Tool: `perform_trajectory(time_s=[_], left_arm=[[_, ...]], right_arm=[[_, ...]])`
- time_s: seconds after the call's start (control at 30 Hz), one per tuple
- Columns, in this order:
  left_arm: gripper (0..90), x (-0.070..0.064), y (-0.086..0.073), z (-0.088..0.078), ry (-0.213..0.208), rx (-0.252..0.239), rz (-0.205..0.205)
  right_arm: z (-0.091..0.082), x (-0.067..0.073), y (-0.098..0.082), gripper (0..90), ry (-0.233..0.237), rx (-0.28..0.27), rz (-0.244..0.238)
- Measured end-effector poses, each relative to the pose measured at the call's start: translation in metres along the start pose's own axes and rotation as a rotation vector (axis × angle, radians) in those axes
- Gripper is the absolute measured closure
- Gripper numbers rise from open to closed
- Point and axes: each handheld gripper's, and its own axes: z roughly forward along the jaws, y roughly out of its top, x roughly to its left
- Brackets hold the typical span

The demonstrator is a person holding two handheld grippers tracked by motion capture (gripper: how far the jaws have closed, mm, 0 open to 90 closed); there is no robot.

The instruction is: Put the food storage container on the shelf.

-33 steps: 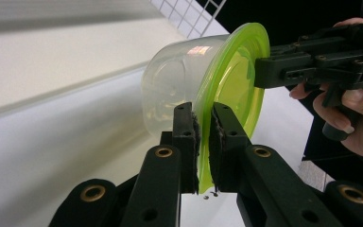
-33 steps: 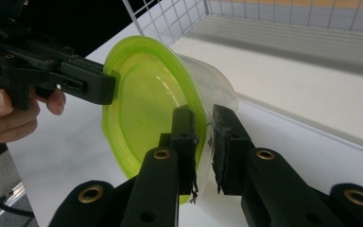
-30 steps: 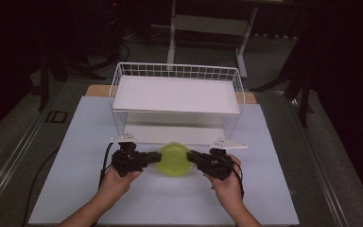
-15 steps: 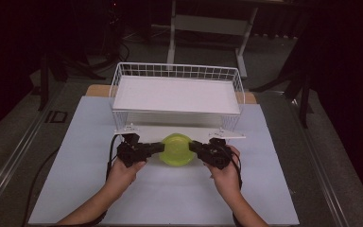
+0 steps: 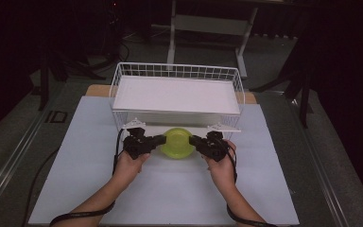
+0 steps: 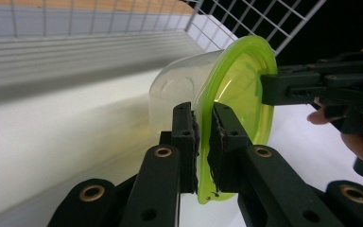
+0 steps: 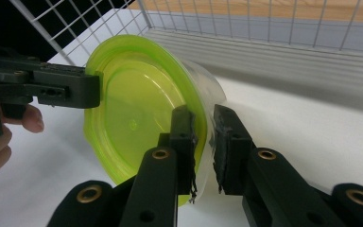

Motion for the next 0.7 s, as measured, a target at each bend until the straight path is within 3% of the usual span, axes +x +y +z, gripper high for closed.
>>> perform_trajectory(time_s=[0.47, 0.7], left_arm=[[81.2, 0.015, -0.005, 0.016, 0.063, 0.001, -0.029], [80.4, 0.018, -0.004, 0.020, 0.067, -0.015, -0.049]], right_arm=[[0.022, -0.007, -0.001, 79.4, -0.026, 0.010, 0.020], [0.027, -0.011, 0.000, 79.2, -0.024, 0.001, 0.046]])
